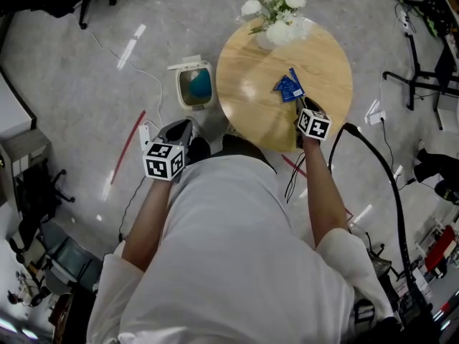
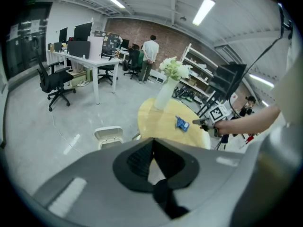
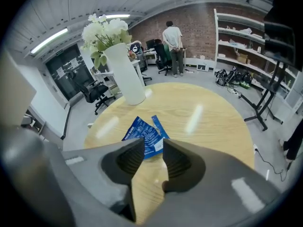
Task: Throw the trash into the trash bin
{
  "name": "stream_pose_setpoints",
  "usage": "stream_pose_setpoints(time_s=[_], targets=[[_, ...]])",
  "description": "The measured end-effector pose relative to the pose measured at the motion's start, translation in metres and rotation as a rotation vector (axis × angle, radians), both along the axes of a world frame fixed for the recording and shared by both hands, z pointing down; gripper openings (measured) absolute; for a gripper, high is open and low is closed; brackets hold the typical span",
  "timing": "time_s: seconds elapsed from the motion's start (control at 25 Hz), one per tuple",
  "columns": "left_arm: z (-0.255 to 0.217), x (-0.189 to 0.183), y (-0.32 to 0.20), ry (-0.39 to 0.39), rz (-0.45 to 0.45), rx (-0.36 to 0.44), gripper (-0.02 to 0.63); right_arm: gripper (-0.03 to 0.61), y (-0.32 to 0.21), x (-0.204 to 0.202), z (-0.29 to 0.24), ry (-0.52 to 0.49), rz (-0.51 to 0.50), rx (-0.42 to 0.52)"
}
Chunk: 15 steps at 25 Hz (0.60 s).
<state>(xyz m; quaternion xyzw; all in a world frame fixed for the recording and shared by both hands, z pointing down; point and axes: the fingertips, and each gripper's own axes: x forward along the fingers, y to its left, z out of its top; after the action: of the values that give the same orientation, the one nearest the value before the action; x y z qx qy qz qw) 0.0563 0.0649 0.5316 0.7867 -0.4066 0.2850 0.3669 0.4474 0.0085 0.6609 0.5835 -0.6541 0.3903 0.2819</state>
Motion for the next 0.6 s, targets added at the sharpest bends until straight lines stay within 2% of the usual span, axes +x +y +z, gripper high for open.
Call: stream_pose_setpoints(time_s=[0.6], targets=[[0.01,-0.002,-0.002,-0.024,-0.053,-0.033,0.005,0.146,-0.013,0.02,0.04,0.027,-0.062,-0.105]])
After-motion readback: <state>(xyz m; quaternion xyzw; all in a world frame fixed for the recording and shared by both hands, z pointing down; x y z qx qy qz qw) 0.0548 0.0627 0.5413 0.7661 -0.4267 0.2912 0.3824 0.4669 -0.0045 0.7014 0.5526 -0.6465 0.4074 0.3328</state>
